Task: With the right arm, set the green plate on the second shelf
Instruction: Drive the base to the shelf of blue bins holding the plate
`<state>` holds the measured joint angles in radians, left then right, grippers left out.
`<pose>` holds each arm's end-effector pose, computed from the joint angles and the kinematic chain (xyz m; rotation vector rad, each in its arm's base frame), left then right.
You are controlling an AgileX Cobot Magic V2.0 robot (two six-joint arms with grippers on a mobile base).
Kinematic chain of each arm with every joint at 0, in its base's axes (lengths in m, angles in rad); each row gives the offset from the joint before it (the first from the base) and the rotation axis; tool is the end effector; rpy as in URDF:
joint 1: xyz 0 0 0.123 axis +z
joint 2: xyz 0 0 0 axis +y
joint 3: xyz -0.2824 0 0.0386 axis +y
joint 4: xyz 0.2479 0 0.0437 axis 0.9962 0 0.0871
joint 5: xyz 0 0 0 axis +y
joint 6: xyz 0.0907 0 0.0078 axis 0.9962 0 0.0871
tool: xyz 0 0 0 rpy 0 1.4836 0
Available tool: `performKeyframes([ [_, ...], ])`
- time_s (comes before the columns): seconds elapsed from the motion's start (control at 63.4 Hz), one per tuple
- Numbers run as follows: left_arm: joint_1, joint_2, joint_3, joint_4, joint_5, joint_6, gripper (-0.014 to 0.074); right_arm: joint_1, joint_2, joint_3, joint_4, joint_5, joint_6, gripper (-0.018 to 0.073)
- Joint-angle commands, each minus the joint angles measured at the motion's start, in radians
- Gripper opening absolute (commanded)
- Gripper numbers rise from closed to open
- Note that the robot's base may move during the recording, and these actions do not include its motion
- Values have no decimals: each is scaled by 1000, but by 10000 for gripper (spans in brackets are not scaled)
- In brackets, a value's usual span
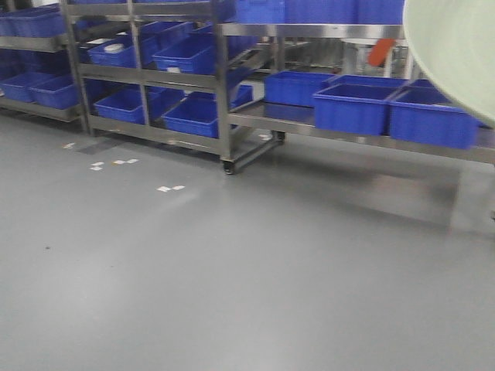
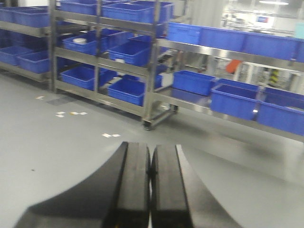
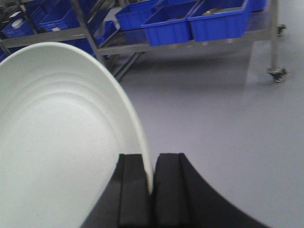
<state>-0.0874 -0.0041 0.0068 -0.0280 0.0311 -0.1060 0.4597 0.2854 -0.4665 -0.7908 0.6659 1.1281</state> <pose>0.0562 -0.0050 0.2082 -0.0347 1.5196 -0.1778 0.0673 -0.0114 0.3079 0.3180 1.7611 0.2480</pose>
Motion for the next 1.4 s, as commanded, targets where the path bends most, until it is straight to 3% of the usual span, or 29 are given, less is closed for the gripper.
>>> performKeyframes([
  [0.0, -7, -16, 41, -8, -87, -3, 130, -7, 7, -32, -58, -76, 9, 48],
  [1.388, -7, -16, 41, -8, -87, -3, 130, -7, 7, -32, -58, -74, 9, 48],
])
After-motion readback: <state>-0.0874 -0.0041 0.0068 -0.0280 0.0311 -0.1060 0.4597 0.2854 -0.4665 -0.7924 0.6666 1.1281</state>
